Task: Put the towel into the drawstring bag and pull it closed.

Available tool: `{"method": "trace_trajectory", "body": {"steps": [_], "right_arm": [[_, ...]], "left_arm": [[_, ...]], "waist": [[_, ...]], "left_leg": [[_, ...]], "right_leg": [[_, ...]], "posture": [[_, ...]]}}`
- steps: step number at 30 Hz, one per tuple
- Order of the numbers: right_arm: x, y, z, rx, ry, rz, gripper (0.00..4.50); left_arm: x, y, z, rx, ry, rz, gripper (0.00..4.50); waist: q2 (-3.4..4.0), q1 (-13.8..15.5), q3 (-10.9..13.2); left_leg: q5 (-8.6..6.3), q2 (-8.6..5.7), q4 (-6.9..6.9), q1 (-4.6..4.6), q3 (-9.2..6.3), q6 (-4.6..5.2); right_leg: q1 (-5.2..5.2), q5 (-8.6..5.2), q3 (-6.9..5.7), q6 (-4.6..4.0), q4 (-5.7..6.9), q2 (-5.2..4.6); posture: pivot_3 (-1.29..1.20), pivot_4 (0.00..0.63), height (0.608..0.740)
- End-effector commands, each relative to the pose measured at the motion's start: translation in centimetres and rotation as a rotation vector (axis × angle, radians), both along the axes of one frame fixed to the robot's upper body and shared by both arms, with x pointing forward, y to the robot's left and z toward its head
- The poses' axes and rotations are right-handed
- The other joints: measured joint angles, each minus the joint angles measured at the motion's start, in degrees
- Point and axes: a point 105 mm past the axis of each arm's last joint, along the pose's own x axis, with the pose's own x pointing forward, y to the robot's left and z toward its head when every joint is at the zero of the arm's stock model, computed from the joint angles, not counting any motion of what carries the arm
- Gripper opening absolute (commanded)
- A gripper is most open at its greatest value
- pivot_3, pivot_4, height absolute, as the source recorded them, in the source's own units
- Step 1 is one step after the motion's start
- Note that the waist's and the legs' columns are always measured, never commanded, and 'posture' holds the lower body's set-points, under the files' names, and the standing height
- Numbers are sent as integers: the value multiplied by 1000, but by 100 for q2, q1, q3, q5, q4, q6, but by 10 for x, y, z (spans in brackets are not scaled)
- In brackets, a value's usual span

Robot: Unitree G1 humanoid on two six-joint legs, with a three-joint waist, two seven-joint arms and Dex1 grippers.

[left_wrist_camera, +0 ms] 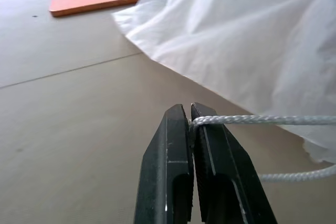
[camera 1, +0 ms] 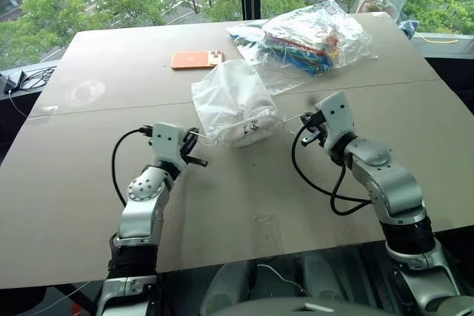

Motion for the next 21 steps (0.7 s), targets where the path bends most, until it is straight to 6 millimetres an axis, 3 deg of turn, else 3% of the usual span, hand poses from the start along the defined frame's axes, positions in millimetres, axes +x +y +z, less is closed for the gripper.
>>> {"method": "trace_trajectory", "body": {"steps": [1, 8, 14, 18, 21], "right_arm": [[5, -15, 56, 16, -215, -91, 0], [9, -22, 158, -90, -529, -85, 0], [1, -27, 214, -163, -660, -43, 0], [-8, -33, 245, -185, -742, -47, 0], [-15, -42, 260, -204, -832, -94, 0]], "left_arm": [[7, 11, 76, 33, -228, 85, 84], [34, -5, 187, 94, -429, -25, 84], [49, 8, 250, 76, -525, 18, 84], [56, 13, 272, 64, -559, 31, 84], [57, -7, 269, 169, -579, -81, 84]], "waist": [[-2, 16, 1], [-5, -10, 4], [-4, -119, 3], [-5, -181, 5], [-5, -185, 4]], "left_leg": [[0, 0, 0, -1, -2, 0], [0, -13, 7, -10, -3, 0], [1, -13, -12, -13, -7, 1], [1, -17, 1, -40, -3, 2], [1, -16, 21, -96, -5, 0]], "right_leg": [[0, 0, -3, 0, 1, 0], [1, 0, -9, 1, 1, 4], [-5, 0, -15, 1, -12, 1], [-35, 0, -14, 2, -5, -4], [-100, 0, -15, 2, 28, -15]], "posture": [[0, 150, 740], [0, 150, 740], [0, 150, 740], [0, 150, 740], [0, 150, 740]]}}
